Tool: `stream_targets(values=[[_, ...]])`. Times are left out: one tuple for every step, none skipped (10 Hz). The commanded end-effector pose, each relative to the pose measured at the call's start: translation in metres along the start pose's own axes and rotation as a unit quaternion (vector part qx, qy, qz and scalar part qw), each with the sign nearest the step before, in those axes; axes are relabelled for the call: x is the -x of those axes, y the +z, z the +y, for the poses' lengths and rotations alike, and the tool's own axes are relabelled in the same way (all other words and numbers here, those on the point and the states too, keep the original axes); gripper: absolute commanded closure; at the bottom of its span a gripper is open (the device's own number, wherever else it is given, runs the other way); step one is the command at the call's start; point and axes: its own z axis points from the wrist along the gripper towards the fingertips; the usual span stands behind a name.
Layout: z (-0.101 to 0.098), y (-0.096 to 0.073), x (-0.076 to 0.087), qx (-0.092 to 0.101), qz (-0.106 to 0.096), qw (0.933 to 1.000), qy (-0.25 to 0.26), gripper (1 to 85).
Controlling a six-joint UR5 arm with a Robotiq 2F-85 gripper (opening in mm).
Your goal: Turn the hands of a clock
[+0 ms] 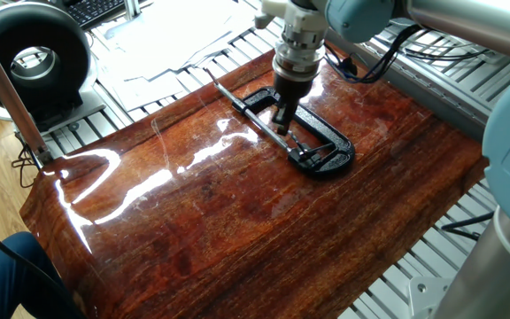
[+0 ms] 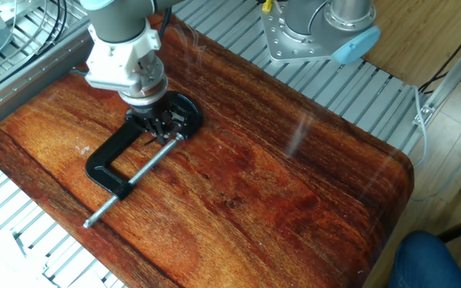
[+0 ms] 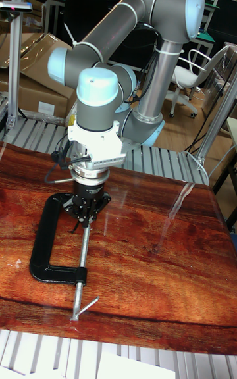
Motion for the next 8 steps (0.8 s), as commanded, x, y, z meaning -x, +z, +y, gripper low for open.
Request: stream_targets(values=[[-0.0080,-0.0030,-0.0060,-0.003,-0.002,0.9992,-0.040,84.7],[-0.0073,-0.0008,-0.0049,-0.001,-0.006,0.9991,-0.041,84.7],[-0.0079,0.0014,-0.0044,-0.002,-0.009,0.9991,-0.042,84.7],[-0.0082,0.0023,-0.0043,-0.002,-0.011,0.9990,-0.043,84.7],[-0.0077,0.0021,-0.0058,0.000,-0.012,0.9989,-0.046,84.7],[-0.0087,0.0004,-0.0084,0.001,-0.009,0.9986,-0.052,84.7],[-0.0100,-0.0014,-0.0111,0.002,-0.007,0.9984,-0.056,84.7],[-0.0100,-0.0024,-0.0135,0.005,-0.007,0.9983,-0.058,84.7]])
